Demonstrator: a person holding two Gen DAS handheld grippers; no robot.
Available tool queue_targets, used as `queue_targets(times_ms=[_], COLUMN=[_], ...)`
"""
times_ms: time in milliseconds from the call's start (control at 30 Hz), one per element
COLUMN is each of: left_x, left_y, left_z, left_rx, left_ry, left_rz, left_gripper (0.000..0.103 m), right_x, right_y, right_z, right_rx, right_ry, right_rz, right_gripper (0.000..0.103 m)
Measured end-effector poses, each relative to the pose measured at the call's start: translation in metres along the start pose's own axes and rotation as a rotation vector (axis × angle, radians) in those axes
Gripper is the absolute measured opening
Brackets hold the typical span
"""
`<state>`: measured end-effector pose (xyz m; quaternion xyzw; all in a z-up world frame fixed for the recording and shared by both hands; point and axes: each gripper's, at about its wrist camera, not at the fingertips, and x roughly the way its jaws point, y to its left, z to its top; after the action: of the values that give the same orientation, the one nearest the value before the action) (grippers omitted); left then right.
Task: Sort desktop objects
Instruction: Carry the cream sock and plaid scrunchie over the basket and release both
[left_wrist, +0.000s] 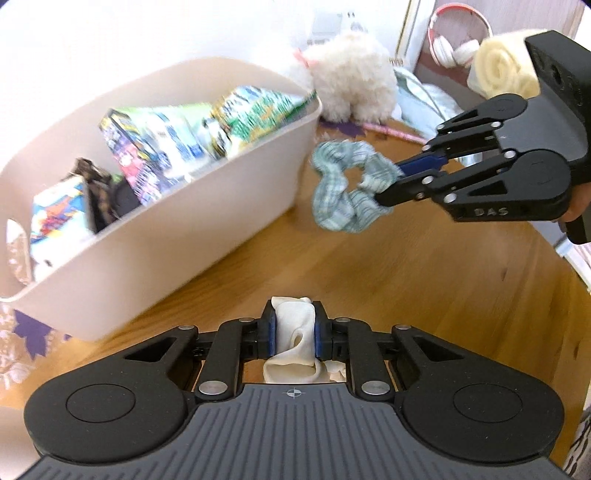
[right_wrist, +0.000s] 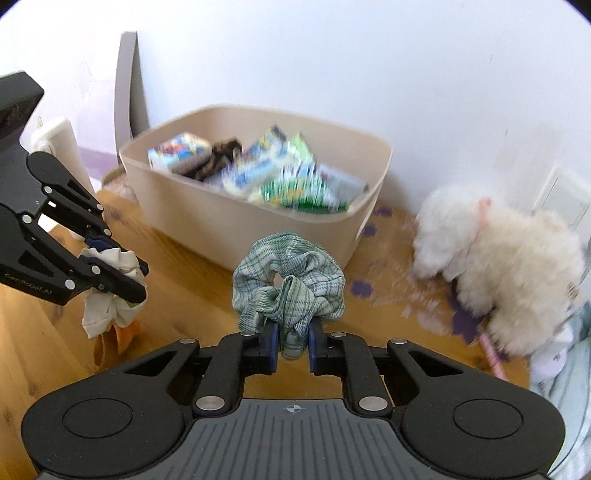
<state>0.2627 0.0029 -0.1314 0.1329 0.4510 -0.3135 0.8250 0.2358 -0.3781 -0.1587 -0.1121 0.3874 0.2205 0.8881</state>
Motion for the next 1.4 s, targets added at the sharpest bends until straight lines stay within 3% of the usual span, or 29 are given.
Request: queue_targets(times_ms=[300,633,867,1167,1267,1300,1367,1400], left_x=[-0.053,-0.094,-0.088,-0.044,-0.034,-0.032,-0.031,-0.032], left_y=[0.021,0.064,0.089,0.105,0.107,0.107,0.106,0.106], left_z=[0.015,0.06,0.079,0.097,0.097,0.096,0.095,0.094], left_rx=[-0.025,-0.075,-0.212,-0.362,-0.392,-0.392,-0.379,-0.369], left_ry=[-0.121,-0.233,-0.256,-0.226,-0.208,-0.205,-0.204,-0.209], left_rz=[0.043,0.208,0.293,0.339,0.346,0.347,0.335,0.323], left_gripper=[0.018,0.018,0.018,0.018,0.024,0.028,0.049,0.055], right_x=[-0.041,-0.036,0.0,0.052,0.066,0.069,0.073,0.073], right_y=[-0.002,0.004,0.008,0.018,0.019,0.02,0.023,0.024], right_z=[0.04,0.095,0.129,0.139,0.135,0.134,0.13,0.128], right_rx=[-0.023,-0.047,0.016,0.042,0.047,0.045,0.03,0.022], right_ry=[-0.129,-0.208,-0.184,-0.085,-0.032,-0.023,-0.019,-0.022], right_rz=[-0.021,-0.044,-0.068,-0.107,-0.109,-0.108,-0.111,-0.117], right_gripper=[0.014,0.014,0.014,0.016,0.027,0.041,0.051,0.058])
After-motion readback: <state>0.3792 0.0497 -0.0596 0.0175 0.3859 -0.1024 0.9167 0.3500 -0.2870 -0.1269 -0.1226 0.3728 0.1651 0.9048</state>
